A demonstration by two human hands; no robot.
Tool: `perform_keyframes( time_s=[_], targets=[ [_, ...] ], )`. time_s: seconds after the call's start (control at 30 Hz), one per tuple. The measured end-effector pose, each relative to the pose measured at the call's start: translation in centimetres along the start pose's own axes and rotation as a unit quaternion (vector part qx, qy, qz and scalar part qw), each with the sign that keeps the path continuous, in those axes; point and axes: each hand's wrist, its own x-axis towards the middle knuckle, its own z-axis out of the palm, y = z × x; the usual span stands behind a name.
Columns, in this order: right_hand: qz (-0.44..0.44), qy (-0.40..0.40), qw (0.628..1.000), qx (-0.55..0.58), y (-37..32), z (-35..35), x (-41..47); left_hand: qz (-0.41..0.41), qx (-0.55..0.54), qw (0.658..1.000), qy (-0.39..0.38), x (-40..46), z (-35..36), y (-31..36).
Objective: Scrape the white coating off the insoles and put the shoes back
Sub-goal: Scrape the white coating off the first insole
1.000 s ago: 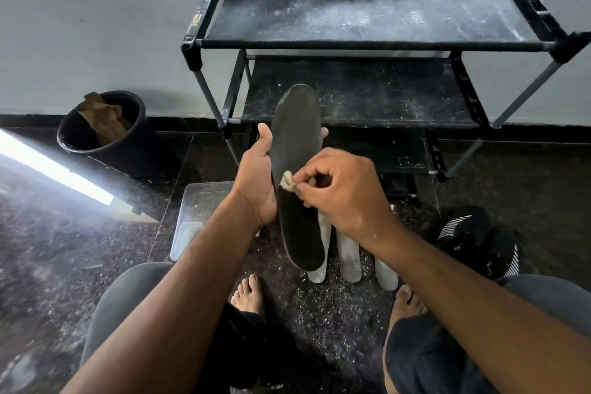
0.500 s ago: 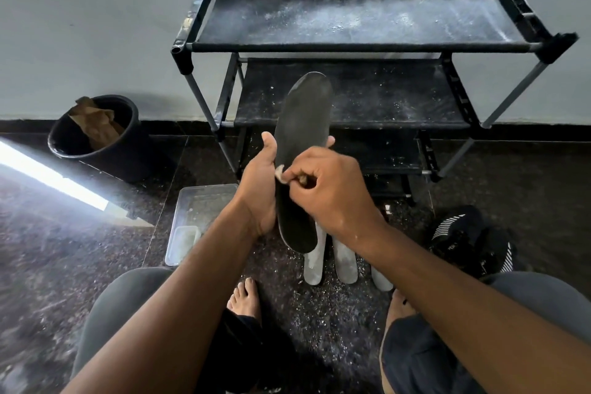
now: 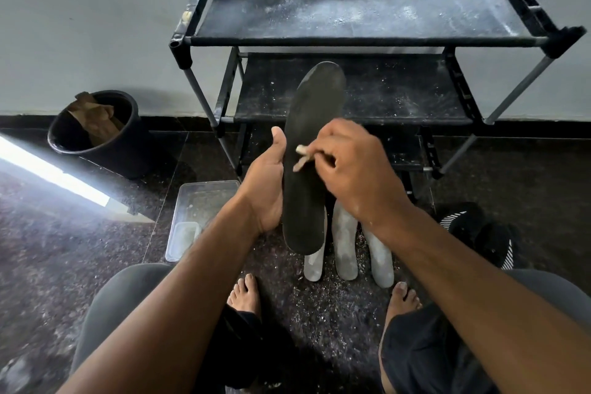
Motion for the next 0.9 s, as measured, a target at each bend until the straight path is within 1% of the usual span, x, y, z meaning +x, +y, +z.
perform_keyframes(
  time_s=[0.07,0.13,0.2,0.33,0.43,0.5,0.53,0.57,0.67,0.73,0.8,0.9],
  targets=[
    [0.003,0.042,0.999,-0.024,0.7,-0.1,0.5,0.006,-0.005,1.0,0.002,0.0,0.1,-0.2],
    [0.014,0.036,0.999,-0.022,0.9,0.0,0.5,0.014,-0.014,1.0,0.004,-0.1,0.2,-0.1],
    [0.019,0.002,1.0,0.001,0.8,0.2,0.2,0.023,-0.027,0.999,0.011,-0.1,0.1,0.1],
    [0.004,-0.099,0.994,0.04,0.2,0.7,-0.8,0.037,-0.023,0.999,0.03,0.0,-0.5,0.4],
    [0.025,-0.18,0.979,0.088,-0.5,0.6,-1.4,0.042,-0.036,0.998,0.035,0.0,-0.5,0.6],
    [0.058,-0.223,0.965,0.124,-0.6,0.2,-1.5,0.039,-0.042,0.998,0.037,0.1,-0.6,0.8],
    [0.076,-0.222,0.961,0.142,-0.6,0.0,-1.5,0.037,-0.045,0.998,0.035,0.2,-0.6,0.8],
    [0.092,-0.197,0.963,0.159,-0.7,-0.2,-1.3,0.036,-0.049,0.998,0.03,0.2,-0.6,0.8],
    [0.115,-0.072,0.974,0.182,-0.7,-0.2,-0.9,0.033,-0.038,0.999,0.018,0.2,-0.6,0.6],
    [0.105,-0.055,0.978,0.174,-1.0,0.3,-0.8,0.035,-0.04,0.998,0.013,0.2,-0.6,0.7],
    [0.08,-0.093,0.979,0.165,-1.3,0.6,-1.1,0.037,-0.052,0.998,0.027,0.3,-0.6,1.0],
    [0.073,-0.22,0.956,0.18,-1.7,0.3,-1.8,0.035,-0.052,0.997,0.049,0.1,-0.9,1.2]
  ],
)
